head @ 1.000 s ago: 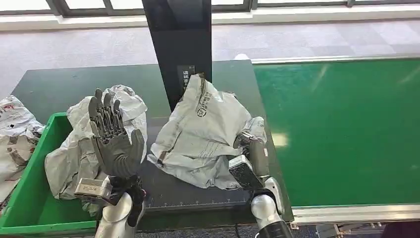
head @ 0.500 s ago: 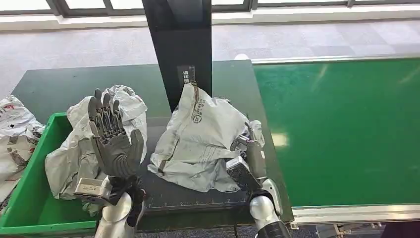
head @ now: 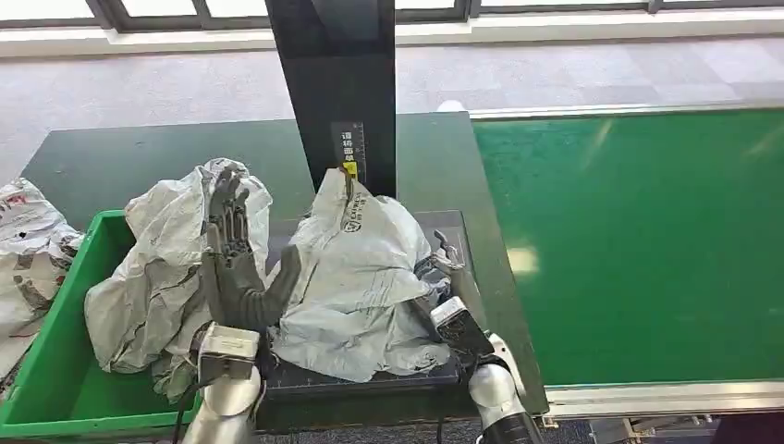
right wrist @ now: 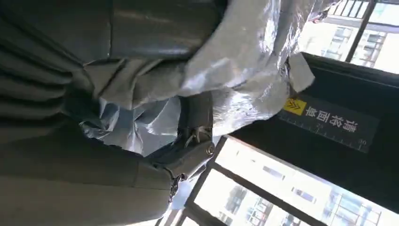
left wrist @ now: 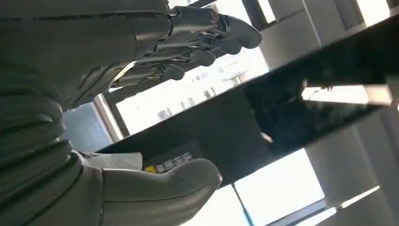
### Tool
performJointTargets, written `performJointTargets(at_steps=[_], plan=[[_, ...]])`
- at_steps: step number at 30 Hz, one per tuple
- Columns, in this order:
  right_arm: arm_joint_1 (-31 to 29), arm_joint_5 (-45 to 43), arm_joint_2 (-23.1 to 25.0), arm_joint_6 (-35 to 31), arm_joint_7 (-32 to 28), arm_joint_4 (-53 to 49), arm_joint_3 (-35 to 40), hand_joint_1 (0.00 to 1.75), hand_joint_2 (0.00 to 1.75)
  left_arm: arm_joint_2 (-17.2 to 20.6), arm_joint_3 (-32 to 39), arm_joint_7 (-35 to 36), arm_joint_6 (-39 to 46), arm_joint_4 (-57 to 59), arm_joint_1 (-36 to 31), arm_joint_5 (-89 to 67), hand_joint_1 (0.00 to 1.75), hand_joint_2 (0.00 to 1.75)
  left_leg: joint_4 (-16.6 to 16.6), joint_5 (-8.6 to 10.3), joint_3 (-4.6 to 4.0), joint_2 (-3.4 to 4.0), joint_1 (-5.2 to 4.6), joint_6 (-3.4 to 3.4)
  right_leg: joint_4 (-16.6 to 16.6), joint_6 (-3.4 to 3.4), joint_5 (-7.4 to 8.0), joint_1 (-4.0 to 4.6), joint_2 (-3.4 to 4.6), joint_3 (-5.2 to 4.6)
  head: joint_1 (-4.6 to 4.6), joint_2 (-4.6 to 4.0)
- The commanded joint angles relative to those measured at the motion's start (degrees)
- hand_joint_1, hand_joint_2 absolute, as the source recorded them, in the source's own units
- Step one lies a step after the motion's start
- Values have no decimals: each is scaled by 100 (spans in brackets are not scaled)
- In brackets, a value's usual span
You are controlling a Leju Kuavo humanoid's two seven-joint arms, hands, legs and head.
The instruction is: Moved the parcel from conveyor to table for the left to box.
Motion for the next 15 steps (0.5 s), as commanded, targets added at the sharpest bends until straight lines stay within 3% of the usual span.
performJointTargets(at_steps=[1,7,15], plan=[[25,21,-43,179,6,-183,-25,0,0,22,-302,1029,429,1609,-549,-2138,0,175,-9,7,7,-11,0,4,-11,-3,2,3,-27,15,0,0],[210,53,-67,253,6,-335,-5,0,0,16,-273,2070,789,2690,-839,-4144,0,175,-7,5,9,-5,-1,2,-8,-4,0,2,-20,11,-2,0],[269,-86,-174,233,6,-372,191,0,0,86,-463,2865,369,3485,-915,-5637,0,175,-20,4,26,8,0,5,-22,-5,2,6,-16,25,-2,0]])
